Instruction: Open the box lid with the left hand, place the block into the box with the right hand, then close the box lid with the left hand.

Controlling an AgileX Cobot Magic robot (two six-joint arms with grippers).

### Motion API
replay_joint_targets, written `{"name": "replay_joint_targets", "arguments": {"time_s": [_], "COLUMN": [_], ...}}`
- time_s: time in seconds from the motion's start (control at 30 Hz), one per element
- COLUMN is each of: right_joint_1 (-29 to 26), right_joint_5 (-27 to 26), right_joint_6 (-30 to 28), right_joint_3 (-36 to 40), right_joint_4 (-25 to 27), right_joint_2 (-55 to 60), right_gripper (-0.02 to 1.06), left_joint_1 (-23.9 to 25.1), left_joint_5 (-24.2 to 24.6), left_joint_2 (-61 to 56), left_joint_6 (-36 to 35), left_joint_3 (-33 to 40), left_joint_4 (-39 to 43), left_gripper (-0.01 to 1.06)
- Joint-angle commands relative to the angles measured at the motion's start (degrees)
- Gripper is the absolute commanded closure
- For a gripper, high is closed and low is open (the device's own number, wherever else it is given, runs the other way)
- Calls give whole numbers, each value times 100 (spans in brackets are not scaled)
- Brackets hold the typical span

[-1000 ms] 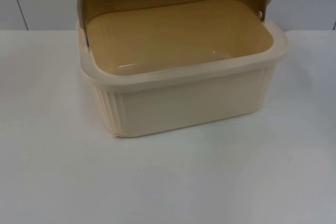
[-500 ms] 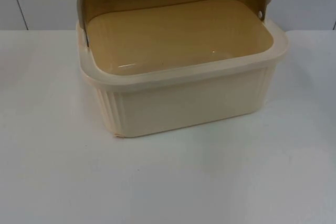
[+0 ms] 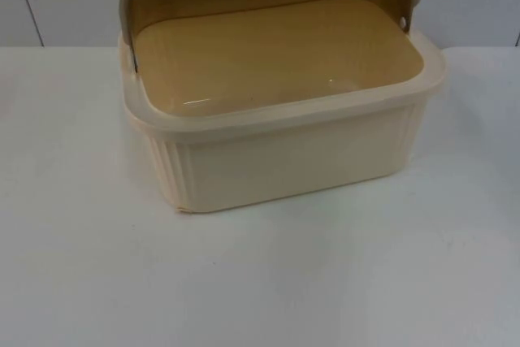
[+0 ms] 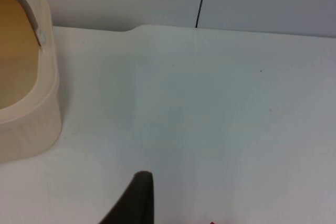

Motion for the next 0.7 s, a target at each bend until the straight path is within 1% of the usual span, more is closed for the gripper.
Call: {"name": "replay_joint_targets", "arguments": {"time_s": [0.0, 0.03, 0.17, 0.2, 0.23, 0.27, 0.3, 0.33, 0.4, 0.47, 0.57, 0.67], "right_joint_1": [-31, -31, -31, -31, -31, -31, -31, -31, -31, -31, -31, -31], "right_joint_5": [-52, -52, -52, -52, -52, -52, -52, -52, -52, -52, -52, -52], "right_joint_6": [24, 24, 24, 24, 24, 24, 24, 24, 40, 40, 40, 40], "right_joint_3": [-21, -21, -21, -21, -21, -21, -21, -21, -21, -21, -21, -21], "right_joint_4": [5, 5, 5, 5, 5, 5, 5, 5, 5, 5, 5, 5], "right_joint_2": [-24, -24, -24, -24, -24, -24, -24, -24, -24, -24, -24, -24], "right_gripper": [-1, -1, -1, -1, -1, -1, -1, -1, -1, -1, -1, -1], "left_joint_1": [142, 181, 192, 192, 192, 192, 192, 192, 192, 192, 192, 192], "left_joint_5": [106, 162, 151, 142, 140, 133, 133, 118, 169, 230, 571, 576], "left_joint_2": [-30, -30, -30, -30, -30, -30, -30, -30, -30, -30, -41, -41], "left_joint_6": [862, 1054, 1078, 1078, 1078, 1078, 1078, 1078, 958, 958, 958, 958], "left_joint_3": [-34, -34, -34, -34, -34, -34, -34, -34, -34, -34, -34, -34], "left_joint_4": [-893, -1084, -1089, -1089, -1089, -1076, -1076, -1076, -1024, -996, -1038, -1109], "left_gripper": [105, 105, 104, 99, 90, 78, 78, 57, 1, 1, 1, 1]}}
